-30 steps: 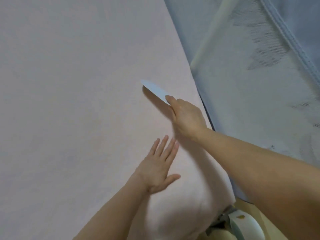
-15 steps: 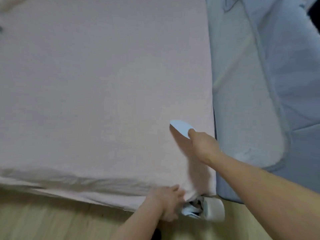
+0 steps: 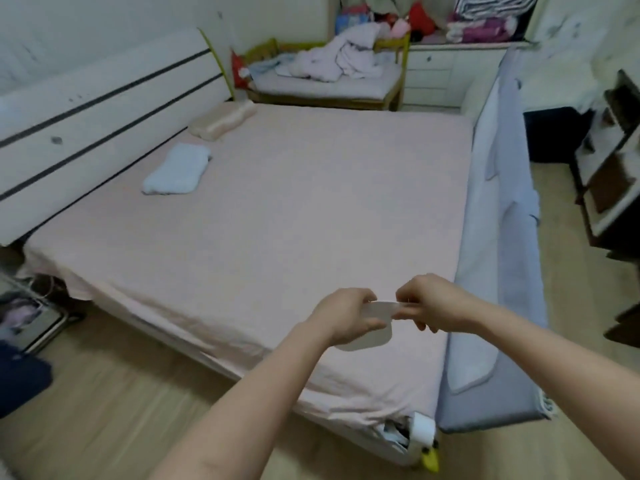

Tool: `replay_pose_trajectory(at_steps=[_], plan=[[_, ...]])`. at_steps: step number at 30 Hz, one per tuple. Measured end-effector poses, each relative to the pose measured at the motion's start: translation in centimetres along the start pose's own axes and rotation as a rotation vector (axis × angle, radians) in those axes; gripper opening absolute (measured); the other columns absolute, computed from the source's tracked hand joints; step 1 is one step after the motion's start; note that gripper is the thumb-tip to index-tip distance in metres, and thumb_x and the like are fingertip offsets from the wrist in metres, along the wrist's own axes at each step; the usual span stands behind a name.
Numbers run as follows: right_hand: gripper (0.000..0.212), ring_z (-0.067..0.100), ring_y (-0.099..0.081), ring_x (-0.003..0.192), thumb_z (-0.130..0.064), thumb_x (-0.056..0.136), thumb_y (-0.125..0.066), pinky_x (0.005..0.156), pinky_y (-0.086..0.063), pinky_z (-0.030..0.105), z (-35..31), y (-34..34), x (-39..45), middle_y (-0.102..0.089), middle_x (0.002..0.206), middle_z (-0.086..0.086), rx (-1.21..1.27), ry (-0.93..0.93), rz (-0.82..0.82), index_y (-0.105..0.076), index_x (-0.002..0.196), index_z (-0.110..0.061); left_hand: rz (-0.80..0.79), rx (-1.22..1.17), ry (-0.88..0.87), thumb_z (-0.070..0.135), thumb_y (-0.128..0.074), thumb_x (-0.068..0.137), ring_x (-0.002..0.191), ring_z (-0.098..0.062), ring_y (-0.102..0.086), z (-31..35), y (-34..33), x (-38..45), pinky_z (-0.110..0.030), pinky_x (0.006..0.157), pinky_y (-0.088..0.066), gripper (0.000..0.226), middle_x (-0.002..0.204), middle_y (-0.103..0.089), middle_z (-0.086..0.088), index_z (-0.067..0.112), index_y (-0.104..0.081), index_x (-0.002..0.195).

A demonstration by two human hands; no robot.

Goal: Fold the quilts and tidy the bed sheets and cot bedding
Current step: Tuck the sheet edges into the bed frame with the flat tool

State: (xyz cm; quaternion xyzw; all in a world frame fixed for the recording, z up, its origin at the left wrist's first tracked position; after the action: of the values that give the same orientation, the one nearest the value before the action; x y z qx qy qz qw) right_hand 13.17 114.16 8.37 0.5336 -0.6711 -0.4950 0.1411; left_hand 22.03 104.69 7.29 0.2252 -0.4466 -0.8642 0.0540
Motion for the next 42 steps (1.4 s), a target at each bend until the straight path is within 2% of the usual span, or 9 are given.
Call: replay_pose_trajectory(at_steps=[2,5,8,12,19,25,30,35,42], plan=[[0.036,0.01,-0.052,0.04,-0.038,0.088,-0.063,0.047,-0.043,0.026,-0.5,2.7,-1.2,-0.065,0.056,0.0,0.081,0.029,0.03,-0.053,0.058,-0.021,0.022,-0.082,-0.063,0.039,-0.061,0.089,0.075,-0.02,-0.053,1.6,1.9,0.0,-0.031,0.062,-0.038,0.025,0.077,-0.055,0.001,0.017,-0.056,0.078],[0.034,0.01,-0.055,0.044,-0.036,0.088,-0.065,0.047,-0.042,0.025,1.5,6.7,-3.6,-0.066,0.058,0.0,0.175,-0.008,0.117,-0.058,0.063,-0.014,0.01,-0.071,-0.191,0.04,-0.059,0.092,0.06,-0.016,-0.039,5.6,4.5,1.1,-0.031,0.057,-0.028,0.04,0.063,-0.042,0.004,0.019,-0.042,0.062],[0.032,0.009,-0.057,0.048,-0.033,0.088,-0.066,0.048,-0.043,0.022,4.6,9.9,-6.3,-0.067,0.061,0.002,0.268,-0.039,0.223,-0.063,0.07,-0.007,0.022,-0.016,-0.296,0.039,-0.055,0.094,0.062,-0.017,-0.041,10.3,5.5,2.9,-0.031,0.058,-0.03,0.039,0.063,-0.044,0.005,0.021,-0.043,0.062],[0.045,0.005,-0.05,0.039,-0.054,0.077,-0.07,0.041,-0.036,0.015,11.7,15.2,-11.7,-0.06,0.048,0.0,0.257,-0.154,0.458,-0.064,0.059,-0.013,0.018,0.047,-0.408,0.039,-0.053,0.095,0.065,-0.019,-0.044,19.0,4.5,7.1,-0.031,0.058,-0.031,0.04,0.063,-0.046,0.005,0.022,-0.042,0.061],[0.057,0.005,-0.044,0.04,-0.073,0.065,-0.062,0.046,-0.034,0.024,27.8,23.2,-17.6,-0.052,0.043,-0.004,0.144,-0.259,0.629,-0.062,0.05,-0.018,0.009,-0.016,-0.465,0.048,-0.056,0.092,0.055,-0.014,-0.037,34.6,-0.3,17.2,-0.03,0.055,-0.029,0.048,0.058,-0.041,0.003,0.017,-0.043,0.058],[0.041,0.011,-0.051,0.043,-0.05,0.071,-0.077,0.046,-0.04,0.019,39.7,31.1,-20.0,-0.061,0.049,0.007,0.356,-0.246,0.629,-0.067,0.061,-0.011,0.004,-0.063,-0.412,0.054,-0.057,0.089,0.055,-0.015,-0.032,46.4,-2.4,25.3,-0.029,0.054,-0.024,0.054,0.057,-0.034,0.002,0.014,-0.039,0.057],[0.013,0.011,-0.052,0.047,-0.022,0.08,-0.076,0.043,-0.039,0.017,48.4,36.9,-18.5,-0.067,0.067,0.012,0.689,-0.176,0.397,-0.074,0.082,-0.009,0.046,-0.195,-0.381,0.054,-0.059,0.088,0.055,-0.015,-0.031,51.9,-2.1,32.2,-0.028,0.053,-0.022,0.051,0.06,-0.036,-0.002,0.011,-0.046,0.064],[0.011,0.007,-0.043,0.041,-0.016,0.079,-0.076,0.041,-0.034,0.014,56.2,43.0,-13.2,-0.061,0.058,0.008,0.938,-0.189,0.69,-0.071,0.076,-0.007,0.11,-0.259,-0.32,0.053,-0.055,0.09,0.058,-0.014,-0.036,54.7,0.1,41.5,-0.026,0.055,-0.025,0.047,0.065,-0.042,-0.004,0.011,-0.054,0.069],[0.016,0.005,-0.044,0.039,-0.017,0.09,-0.065,0.037,-0.035,0.013,67.5,55.1,-1.5,-0.058,0.054,0.005,1.225,-0.223,0.927,-0.062,0.081,-0.005,0.126,-0.355,-0.298,0.05,-0.053,0.092,0.048,-0.01,-0.029,60.0,4.9,60.9,-0.02,0.049,-0.02,0.05,0.059,-0.03,-0.003,0.013,-0.038,0.064]])
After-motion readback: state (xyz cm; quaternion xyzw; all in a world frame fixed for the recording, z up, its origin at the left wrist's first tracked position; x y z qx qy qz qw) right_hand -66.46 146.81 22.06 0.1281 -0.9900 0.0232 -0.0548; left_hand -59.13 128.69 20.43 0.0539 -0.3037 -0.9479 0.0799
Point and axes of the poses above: each hand's wrist, its own x-axis towards the middle knuckle, its own y-axis out of the back of the hand, z = x × y, the point moved 8 cm from there along x, towards the middle knuckle
